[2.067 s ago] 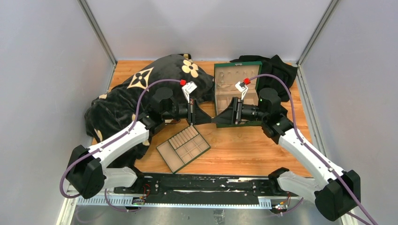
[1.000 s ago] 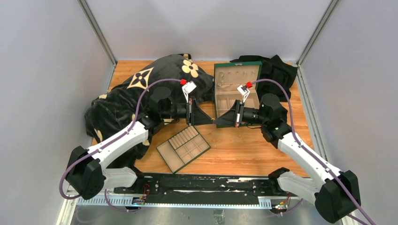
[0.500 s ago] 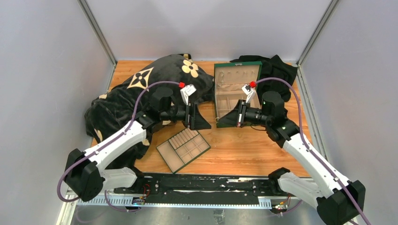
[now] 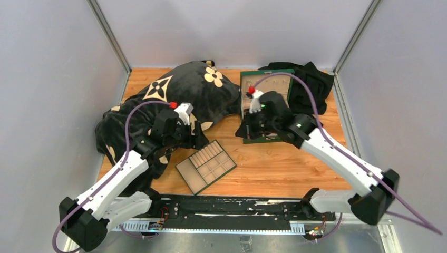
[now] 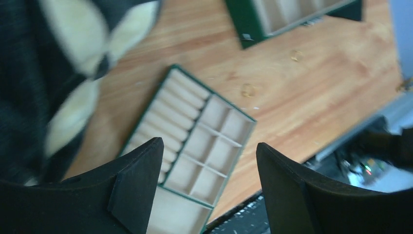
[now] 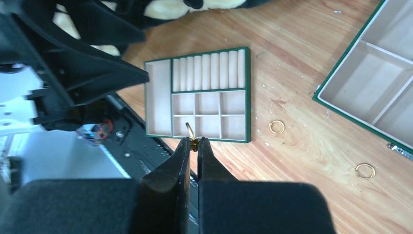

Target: Organize the mixed jewelry

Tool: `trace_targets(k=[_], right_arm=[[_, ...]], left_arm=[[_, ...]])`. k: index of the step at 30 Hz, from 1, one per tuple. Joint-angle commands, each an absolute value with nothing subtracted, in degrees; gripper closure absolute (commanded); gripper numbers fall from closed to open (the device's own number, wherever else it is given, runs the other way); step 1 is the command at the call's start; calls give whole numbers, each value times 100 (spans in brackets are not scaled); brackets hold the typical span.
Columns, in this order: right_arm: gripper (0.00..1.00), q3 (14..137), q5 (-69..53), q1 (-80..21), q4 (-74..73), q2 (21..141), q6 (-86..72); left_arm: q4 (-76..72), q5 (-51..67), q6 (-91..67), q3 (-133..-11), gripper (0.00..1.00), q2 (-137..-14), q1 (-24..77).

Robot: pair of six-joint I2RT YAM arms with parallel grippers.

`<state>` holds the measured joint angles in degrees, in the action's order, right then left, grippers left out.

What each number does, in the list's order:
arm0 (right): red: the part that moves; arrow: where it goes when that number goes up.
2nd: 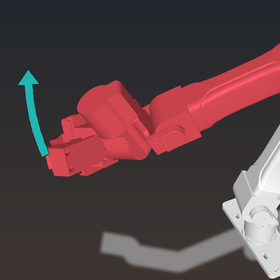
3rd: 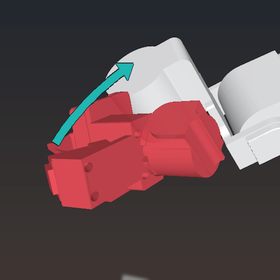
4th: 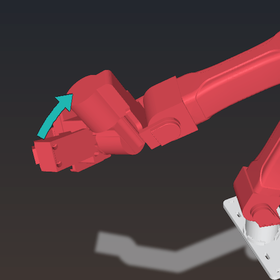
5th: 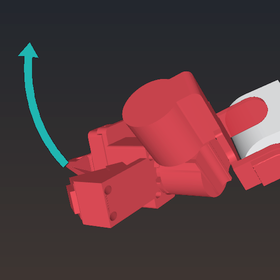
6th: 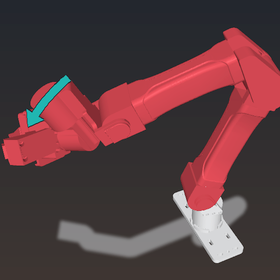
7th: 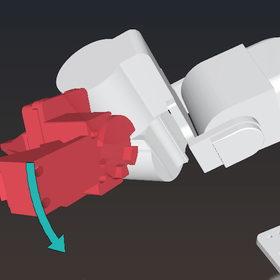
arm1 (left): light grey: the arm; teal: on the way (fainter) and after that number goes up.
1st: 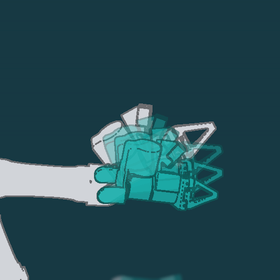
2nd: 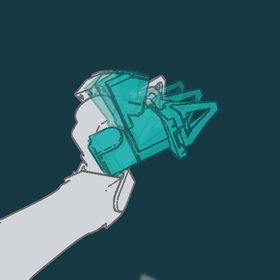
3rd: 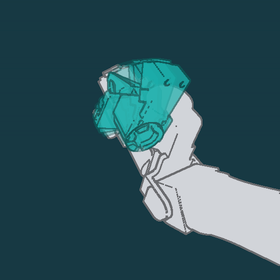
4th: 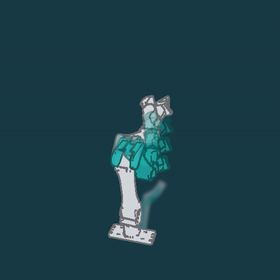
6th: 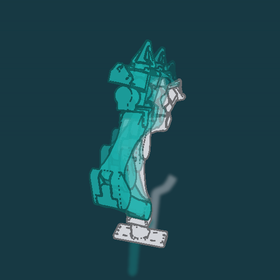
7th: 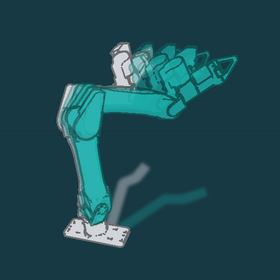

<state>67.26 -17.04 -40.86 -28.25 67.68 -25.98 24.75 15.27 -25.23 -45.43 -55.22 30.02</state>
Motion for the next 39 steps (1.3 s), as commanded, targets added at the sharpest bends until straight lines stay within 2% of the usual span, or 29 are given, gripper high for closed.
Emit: trace_targets(k=[1, 6, 16, 25, 39], right_arm=[[100, 7339, -20, -4850, -4032, 7716, -2201], [100, 8105, 883, -5420, -4348, 9006, -2205], [100, 8720, 1426, -5704, -4015, 10697, -2295], [100, 8760, 1535, -5728, -3387, 11276, -2360], [100, 9157, 1552, -5816, -3424, 11720, -2414]], left_arm=[[3266, -589, -2809, -4577, 26, -5075, 2962], [4209, -1246, -2872, -5362, 26, -4887, 2962], [4790, -1268, -2900, -6812, 26, -4909, 2962], [4942, -1346, -2980, -7243, 26, -4886, 2962], [4966, -1555, -2622, -7163, 26, -4866, 2962]])
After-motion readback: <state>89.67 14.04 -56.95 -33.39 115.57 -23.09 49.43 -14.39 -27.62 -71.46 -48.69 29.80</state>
